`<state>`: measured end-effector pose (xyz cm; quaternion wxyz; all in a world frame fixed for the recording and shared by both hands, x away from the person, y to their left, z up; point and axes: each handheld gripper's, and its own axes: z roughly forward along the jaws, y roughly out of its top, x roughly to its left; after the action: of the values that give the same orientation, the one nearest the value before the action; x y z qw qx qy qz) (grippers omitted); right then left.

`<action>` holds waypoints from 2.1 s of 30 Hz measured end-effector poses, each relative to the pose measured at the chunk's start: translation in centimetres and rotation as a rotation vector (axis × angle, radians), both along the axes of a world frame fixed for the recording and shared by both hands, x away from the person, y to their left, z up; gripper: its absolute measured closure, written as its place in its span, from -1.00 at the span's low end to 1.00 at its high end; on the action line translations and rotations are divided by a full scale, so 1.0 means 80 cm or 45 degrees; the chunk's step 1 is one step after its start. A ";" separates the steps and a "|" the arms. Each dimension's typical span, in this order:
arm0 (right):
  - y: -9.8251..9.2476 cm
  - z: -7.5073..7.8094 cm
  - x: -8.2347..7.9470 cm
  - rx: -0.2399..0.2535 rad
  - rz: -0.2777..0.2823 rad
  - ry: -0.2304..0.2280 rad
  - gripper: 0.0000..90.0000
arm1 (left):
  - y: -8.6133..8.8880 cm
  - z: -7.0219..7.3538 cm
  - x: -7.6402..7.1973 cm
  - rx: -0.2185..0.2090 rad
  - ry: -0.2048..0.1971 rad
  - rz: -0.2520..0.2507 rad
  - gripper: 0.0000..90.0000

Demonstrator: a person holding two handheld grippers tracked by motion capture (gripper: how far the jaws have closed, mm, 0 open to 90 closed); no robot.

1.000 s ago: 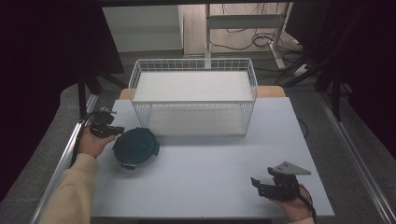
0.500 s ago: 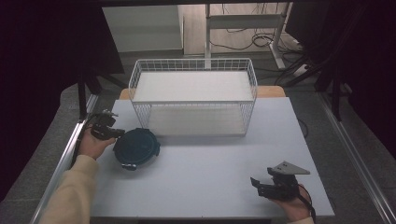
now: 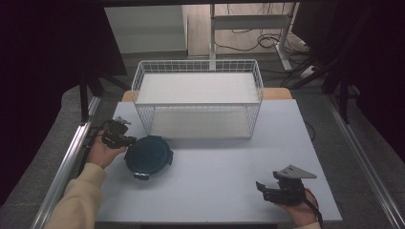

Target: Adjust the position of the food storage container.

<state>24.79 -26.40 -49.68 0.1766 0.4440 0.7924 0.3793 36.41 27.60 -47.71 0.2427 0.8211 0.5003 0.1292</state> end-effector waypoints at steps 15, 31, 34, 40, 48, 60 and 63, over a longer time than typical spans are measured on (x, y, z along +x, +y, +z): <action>0.002 0.000 -0.001 -0.002 0.003 -0.002 -0.50 | -0.051 0.004 -0.028 0.004 0.011 -0.139 1.00; -0.001 0.002 -0.002 0.005 -0.008 -0.013 -0.50 | -0.029 0.027 -0.050 -0.084 -0.072 -0.087 1.00; 0.000 0.002 -0.002 0.004 -0.006 -0.014 -0.50 | -0.014 0.024 -0.063 -0.097 -0.049 -0.059 1.00; 0.003 0.002 -0.003 0.002 -0.004 -0.016 -0.50 | 0.005 0.001 -0.087 -0.154 0.028 -0.013 1.00; 0.003 0.002 -0.004 0.001 -0.007 -0.015 -0.50 | 0.000 -0.021 -0.094 -0.232 0.097 -0.037 1.00; 0.003 0.002 -0.003 0.000 -0.006 -0.015 -0.50 | -0.011 -0.021 -0.092 -0.269 0.117 -0.010 1.00; 0.003 0.002 -0.003 -0.001 -0.007 -0.015 -0.50 | -0.013 -0.021 -0.093 -0.274 0.117 -0.006 1.00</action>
<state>24.57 -26.13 -49.53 0.1824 0.4439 0.7902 0.3811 28.97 26.56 -49.38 0.3067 0.7963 0.5201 0.0363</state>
